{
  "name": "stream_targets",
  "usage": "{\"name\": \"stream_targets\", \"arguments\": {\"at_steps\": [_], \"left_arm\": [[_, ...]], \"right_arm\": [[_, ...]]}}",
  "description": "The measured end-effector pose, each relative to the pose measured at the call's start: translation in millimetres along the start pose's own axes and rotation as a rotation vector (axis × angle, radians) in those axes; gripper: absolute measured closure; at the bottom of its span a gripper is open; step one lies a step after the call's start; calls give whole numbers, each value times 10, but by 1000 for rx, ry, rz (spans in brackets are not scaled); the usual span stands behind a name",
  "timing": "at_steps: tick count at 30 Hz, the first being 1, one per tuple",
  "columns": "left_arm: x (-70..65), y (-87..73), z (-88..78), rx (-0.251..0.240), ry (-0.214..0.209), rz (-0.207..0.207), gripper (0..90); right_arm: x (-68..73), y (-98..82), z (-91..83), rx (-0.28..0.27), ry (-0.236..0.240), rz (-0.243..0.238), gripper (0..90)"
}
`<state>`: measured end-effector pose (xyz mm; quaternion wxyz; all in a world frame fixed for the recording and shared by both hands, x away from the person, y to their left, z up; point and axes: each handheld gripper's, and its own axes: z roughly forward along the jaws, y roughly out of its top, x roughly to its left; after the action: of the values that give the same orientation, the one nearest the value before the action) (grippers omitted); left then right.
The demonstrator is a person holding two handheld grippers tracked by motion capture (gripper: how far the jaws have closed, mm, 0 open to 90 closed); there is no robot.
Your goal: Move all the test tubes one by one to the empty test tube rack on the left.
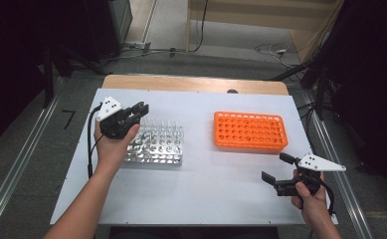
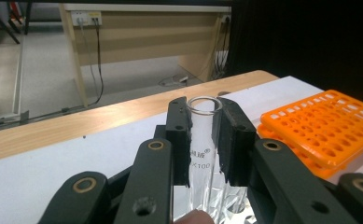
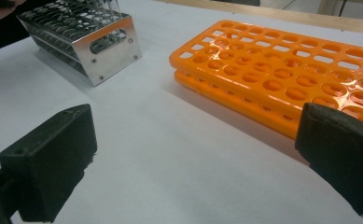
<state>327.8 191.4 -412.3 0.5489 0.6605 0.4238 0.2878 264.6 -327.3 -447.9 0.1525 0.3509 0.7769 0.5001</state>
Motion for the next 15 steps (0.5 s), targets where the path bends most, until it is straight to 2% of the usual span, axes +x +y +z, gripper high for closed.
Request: {"name": "stream_targets", "arguments": {"at_steps": [4, 8, 15], "left_arm": [[12, -40, 43, 17, 11, 2, 759], [21, -110, 96, 39, 21, -15, 759], [-20, -180, 147, 98, 41, 8, 758]], "right_arm": [[-6, -2, 2, 1, -2, 0, 0], [-8, -4, 4, 1, 1, 4, 0], [-14, -9, 1, 0, 2, 5, 0]]}}
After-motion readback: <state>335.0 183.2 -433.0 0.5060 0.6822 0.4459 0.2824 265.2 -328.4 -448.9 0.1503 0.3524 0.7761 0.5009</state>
